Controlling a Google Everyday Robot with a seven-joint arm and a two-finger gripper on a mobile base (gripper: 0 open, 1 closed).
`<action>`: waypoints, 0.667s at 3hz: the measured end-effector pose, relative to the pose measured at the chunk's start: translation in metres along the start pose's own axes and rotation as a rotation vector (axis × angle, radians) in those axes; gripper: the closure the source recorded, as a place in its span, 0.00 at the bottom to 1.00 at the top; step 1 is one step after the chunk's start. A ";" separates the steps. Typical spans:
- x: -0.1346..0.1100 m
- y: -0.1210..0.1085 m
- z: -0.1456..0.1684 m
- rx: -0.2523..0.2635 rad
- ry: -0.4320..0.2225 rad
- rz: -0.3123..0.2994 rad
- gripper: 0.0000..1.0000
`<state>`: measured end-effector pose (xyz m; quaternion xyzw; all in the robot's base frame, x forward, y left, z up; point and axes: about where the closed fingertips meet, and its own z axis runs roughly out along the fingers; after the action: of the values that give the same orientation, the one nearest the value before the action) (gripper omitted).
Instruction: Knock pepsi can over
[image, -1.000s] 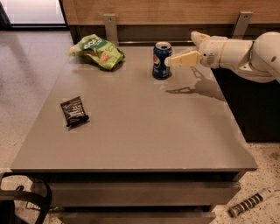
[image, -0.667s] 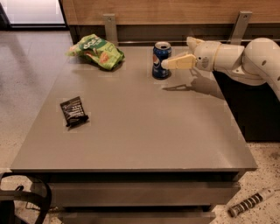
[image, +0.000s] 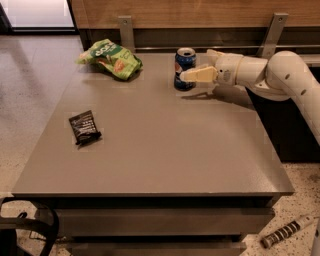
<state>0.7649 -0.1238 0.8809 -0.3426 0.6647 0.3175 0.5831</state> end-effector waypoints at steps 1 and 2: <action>0.009 0.002 0.010 -0.014 -0.006 0.011 0.15; 0.009 0.004 0.012 -0.019 -0.005 0.011 0.39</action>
Offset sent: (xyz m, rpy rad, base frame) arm 0.0023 0.0071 -0.0085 0.0102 0.0062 0.0106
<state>0.7676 -0.1120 0.8708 -0.3435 0.6620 0.3279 0.5798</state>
